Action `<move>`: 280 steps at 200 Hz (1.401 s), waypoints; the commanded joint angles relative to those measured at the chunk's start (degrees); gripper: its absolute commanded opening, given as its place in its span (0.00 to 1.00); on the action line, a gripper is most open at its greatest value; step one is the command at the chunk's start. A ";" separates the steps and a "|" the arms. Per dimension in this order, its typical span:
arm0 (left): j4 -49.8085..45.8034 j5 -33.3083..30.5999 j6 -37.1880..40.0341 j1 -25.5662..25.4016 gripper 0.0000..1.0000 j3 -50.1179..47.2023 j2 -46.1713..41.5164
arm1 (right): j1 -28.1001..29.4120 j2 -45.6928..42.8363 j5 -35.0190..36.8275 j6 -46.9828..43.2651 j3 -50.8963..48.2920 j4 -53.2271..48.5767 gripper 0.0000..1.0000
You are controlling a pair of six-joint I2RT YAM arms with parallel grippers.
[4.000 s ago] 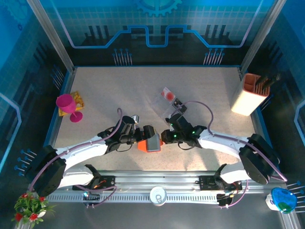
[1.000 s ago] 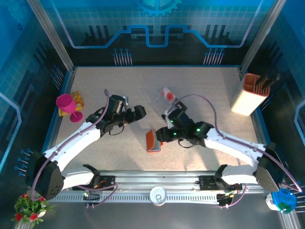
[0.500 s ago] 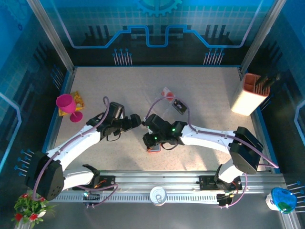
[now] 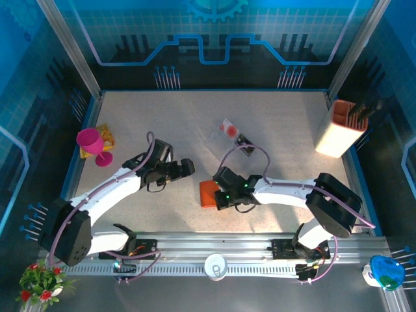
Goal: Put the credit cards into the card holder
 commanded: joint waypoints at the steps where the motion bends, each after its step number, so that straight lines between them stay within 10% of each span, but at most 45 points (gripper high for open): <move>1: -1.17 1.72 2.82 -1.42 0.99 2.19 2.10 | -1.20 -0.84 -1.37 2.01 -2.37 4.78 0.00; 123: -0.44 -8.00 3.65 -16.63 0.99 5.21 15.46 | -2.01 -2.55 -3.64 3.42 -6.89 7.94 0.00; 280: 0.52 -12.10 4.69 -17.55 0.99 1.60 17.67 | -2.55 -2.55 -5.47 3.68 -5.68 8.14 0.00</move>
